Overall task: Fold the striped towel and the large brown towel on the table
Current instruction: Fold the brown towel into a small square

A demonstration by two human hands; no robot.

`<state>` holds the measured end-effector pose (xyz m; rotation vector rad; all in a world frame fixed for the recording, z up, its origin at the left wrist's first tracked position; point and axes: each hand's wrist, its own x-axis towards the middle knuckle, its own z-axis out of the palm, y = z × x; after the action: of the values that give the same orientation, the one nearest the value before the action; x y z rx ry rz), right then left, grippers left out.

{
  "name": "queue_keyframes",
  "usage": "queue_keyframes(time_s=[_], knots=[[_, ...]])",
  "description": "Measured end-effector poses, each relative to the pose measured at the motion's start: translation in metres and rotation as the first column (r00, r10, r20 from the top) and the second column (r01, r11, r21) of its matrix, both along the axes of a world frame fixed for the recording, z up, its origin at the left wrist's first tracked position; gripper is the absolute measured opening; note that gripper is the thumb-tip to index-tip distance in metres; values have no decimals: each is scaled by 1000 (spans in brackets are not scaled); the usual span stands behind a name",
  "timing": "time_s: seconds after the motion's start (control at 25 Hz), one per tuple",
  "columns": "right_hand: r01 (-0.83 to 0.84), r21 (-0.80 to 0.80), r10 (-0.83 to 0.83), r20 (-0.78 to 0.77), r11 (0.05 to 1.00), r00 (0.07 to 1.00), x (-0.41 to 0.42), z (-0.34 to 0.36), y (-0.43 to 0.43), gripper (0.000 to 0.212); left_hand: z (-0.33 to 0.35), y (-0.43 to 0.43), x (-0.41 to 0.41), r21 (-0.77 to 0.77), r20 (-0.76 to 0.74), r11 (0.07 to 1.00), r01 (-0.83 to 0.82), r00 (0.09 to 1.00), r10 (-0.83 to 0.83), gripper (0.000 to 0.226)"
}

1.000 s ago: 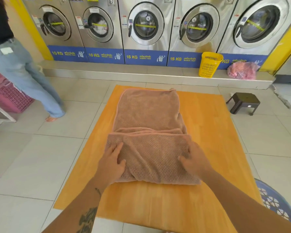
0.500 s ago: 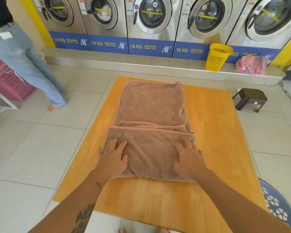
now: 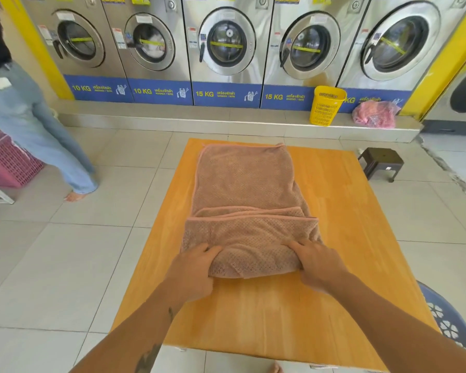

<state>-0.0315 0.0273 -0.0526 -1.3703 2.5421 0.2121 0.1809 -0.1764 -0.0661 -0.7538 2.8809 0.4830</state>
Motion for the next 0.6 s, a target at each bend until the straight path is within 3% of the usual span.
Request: queue_keyframes(time_s=[0.12, 0.28, 0.44, 0.52, 0.6], knots=[[27, -24, -24, 108, 999, 994, -9, 35, -3, 68, 22, -21, 13, -19, -197, 999, 45, 979, -48, 58], [125, -316, -37, 269, 941, 963, -22, 80, -8, 62, 47, -46, 17, 38, -557, 999, -13, 830, 32, 49], [336, -555, -112, 398, 761, 911, -37, 98, -25, 51, 60, -65, -8, 236, -701, 957, -171, 652, 289, 62], [454, -640, -163, 460, 620, 873, -45, 96, -35, 45, 64, -74, -25, 392, -681, 880, -267, 559, 473, 64], [529, -685, -202, 502, 501, 841, -55, 90, -45, 40, 63, -82, -43, 439, -665, 838, -325, 509, 546, 59]])
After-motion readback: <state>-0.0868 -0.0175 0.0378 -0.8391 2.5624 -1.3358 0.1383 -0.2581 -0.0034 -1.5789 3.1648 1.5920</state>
